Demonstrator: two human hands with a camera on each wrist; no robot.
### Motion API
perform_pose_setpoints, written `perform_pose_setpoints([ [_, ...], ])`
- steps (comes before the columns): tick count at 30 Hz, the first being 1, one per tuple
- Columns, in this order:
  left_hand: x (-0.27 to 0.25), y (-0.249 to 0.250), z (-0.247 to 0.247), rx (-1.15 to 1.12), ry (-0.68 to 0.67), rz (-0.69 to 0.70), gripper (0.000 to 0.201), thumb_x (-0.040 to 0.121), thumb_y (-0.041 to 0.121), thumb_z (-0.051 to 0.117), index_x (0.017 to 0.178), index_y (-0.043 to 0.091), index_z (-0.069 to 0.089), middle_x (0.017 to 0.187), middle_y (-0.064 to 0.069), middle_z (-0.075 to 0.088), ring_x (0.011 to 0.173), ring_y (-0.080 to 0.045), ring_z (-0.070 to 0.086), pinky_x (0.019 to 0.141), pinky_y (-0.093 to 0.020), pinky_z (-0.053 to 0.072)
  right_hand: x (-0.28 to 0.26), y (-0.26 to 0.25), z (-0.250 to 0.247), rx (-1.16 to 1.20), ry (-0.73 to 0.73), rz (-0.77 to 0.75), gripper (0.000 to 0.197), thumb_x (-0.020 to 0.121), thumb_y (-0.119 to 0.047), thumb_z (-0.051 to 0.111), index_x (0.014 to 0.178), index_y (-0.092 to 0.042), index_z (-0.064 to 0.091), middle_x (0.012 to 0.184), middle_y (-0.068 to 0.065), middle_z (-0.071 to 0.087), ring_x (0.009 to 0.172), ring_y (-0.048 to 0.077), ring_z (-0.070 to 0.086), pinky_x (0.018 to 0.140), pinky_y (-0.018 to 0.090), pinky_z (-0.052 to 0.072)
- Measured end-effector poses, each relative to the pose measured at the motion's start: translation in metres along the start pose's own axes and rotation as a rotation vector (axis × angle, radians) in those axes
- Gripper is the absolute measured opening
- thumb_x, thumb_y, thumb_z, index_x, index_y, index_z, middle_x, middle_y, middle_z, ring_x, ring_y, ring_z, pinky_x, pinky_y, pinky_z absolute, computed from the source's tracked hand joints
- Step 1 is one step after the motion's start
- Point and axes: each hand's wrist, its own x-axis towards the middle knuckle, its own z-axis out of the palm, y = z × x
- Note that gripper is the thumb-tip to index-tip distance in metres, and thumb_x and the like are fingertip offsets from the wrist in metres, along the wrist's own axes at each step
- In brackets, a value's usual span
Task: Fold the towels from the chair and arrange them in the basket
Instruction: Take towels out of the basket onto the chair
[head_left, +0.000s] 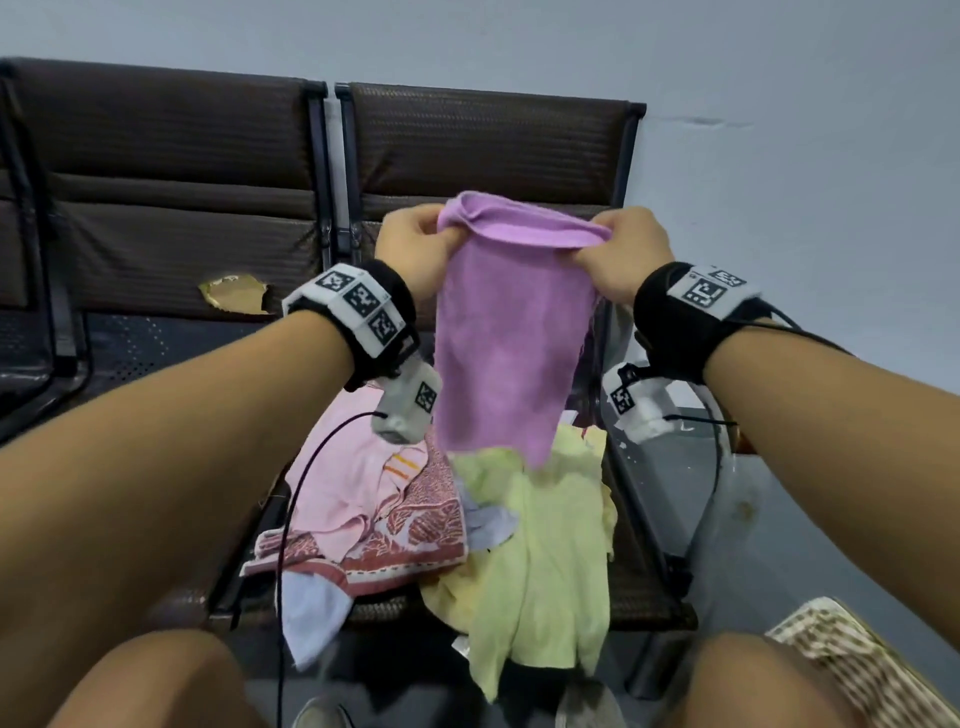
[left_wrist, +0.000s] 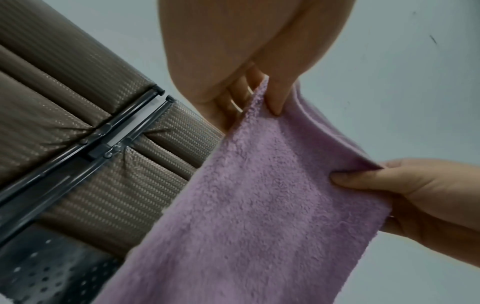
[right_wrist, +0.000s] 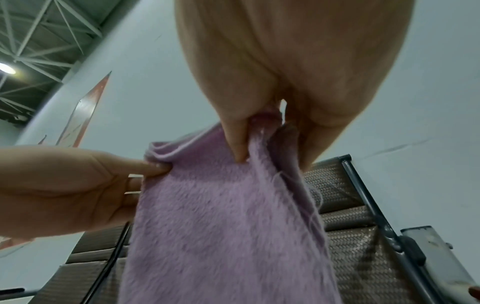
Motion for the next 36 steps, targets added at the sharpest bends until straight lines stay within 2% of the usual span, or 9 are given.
perform_pose_setpoints([
  [6, -0.015, -0.029, -0.012, 0.011, -0.119, -0.063, 0.021, 0.070, 0.000, 0.073, 0.071, 0.020, 0.068, 0.069, 0.006, 0.068, 0.061, -0.003, 0.060, 0.058, -0.022, 0.050, -0.014, 0.029, 0.016, 0.062, -0.126, -0.062, 0.015, 0.083, -0.018, 0.071, 0.082, -0.020, 0.056, 0.076, -0.003, 0.058, 0.068, 0.013, 0.054, 0.057, 0.026, 0.043],
  [9, -0.054, -0.075, -0.015, 0.133, -0.305, -0.265, 0.022, 0.071, -0.006, 0.073, 0.074, 0.012, 0.062, 0.078, -0.010, 0.063, 0.073, -0.018, 0.059, 0.073, -0.038, 0.053, -0.047, 0.064, 0.039, -0.022, -0.380, -0.015, 0.006, 0.083, -0.014, 0.067, 0.086, -0.016, 0.063, 0.081, 0.003, 0.066, 0.071, 0.021, 0.061, 0.059, 0.030, 0.051],
  [12, -0.101, -0.115, -0.013, 0.210, -0.571, -0.474, 0.018, 0.085, -0.009, 0.060, 0.101, -0.002, 0.062, 0.092, -0.019, 0.059, 0.083, -0.025, 0.058, 0.087, -0.051, 0.054, -0.085, 0.094, 0.062, -0.176, -0.734, 0.016, 0.010, 0.085, -0.016, 0.067, 0.089, -0.010, 0.073, 0.081, 0.011, 0.071, 0.073, 0.022, 0.064, 0.067, 0.033, 0.054],
  [16, -0.144, -0.148, -0.013, 0.280, -0.832, -0.688, 0.016, 0.092, -0.006, 0.056, 0.100, 0.007, 0.056, 0.076, -0.009, 0.055, 0.052, -0.014, 0.055, 0.049, -0.026, 0.054, -0.126, 0.127, 0.085, -0.077, -1.098, 0.225, 0.011, 0.087, -0.009, 0.068, 0.077, -0.008, 0.073, 0.070, 0.003, 0.067, 0.062, 0.012, 0.065, 0.060, 0.027, 0.058],
  [19, -0.147, -0.155, -0.011, 0.348, -0.894, -0.793, 0.010, 0.091, 0.002, 0.060, 0.099, 0.005, 0.063, 0.079, -0.014, 0.062, 0.063, -0.023, 0.059, 0.055, -0.029, 0.053, -0.133, 0.141, 0.089, 0.087, -1.244, 0.417, 0.013, 0.092, -0.007, 0.065, 0.080, -0.009, 0.068, 0.064, -0.003, 0.070, 0.054, 0.008, 0.066, 0.049, 0.019, 0.052],
  [23, -0.122, -0.165, -0.004, 0.312, -0.802, -0.839, 0.026, 0.090, 0.012, 0.059, 0.114, 0.004, 0.065, 0.089, -0.011, 0.070, 0.072, -0.022, 0.064, 0.053, -0.025, 0.053, -0.116, 0.150, 0.103, 0.136, -1.055, 0.479, 0.021, 0.092, -0.023, 0.068, 0.098, -0.003, 0.069, 0.074, 0.002, 0.068, 0.061, 0.013, 0.063, 0.051, 0.023, 0.050],
  [27, -0.098, -0.190, 0.005, 0.273, -0.525, -0.681, 0.012, 0.095, 0.019, 0.058, 0.101, 0.016, 0.068, 0.100, -0.009, 0.070, 0.077, -0.020, 0.067, 0.055, -0.028, 0.054, -0.094, 0.161, 0.126, 0.250, -0.779, 0.501, 0.015, 0.091, -0.012, 0.063, 0.101, -0.001, 0.064, 0.098, 0.011, 0.066, 0.079, 0.017, 0.067, 0.060, 0.024, 0.056],
  [33, -0.090, -0.224, 0.020, 0.314, -0.279, -0.559, 0.023, 0.101, 0.027, 0.050, 0.085, 0.019, 0.065, 0.084, -0.009, 0.062, 0.082, -0.026, 0.059, 0.076, -0.036, 0.050, -0.071, 0.170, 0.164, 0.080, -0.556, 0.371, 0.022, 0.091, -0.010, 0.056, 0.109, -0.008, 0.068, 0.103, 0.012, 0.073, 0.091, 0.027, 0.071, 0.085, 0.043, 0.059],
  [36, -0.087, -0.226, 0.026, 0.331, -0.186, -0.590, 0.018, 0.096, 0.030, 0.054, 0.106, 0.020, 0.064, 0.104, -0.012, 0.067, 0.097, -0.031, 0.063, 0.092, -0.039, 0.053, -0.071, 0.170, 0.174, -0.055, -0.495, 0.319, 0.033, 0.092, -0.021, 0.057, 0.124, -0.015, 0.060, 0.114, 0.008, 0.071, 0.102, 0.026, 0.067, 0.092, 0.036, 0.053],
])
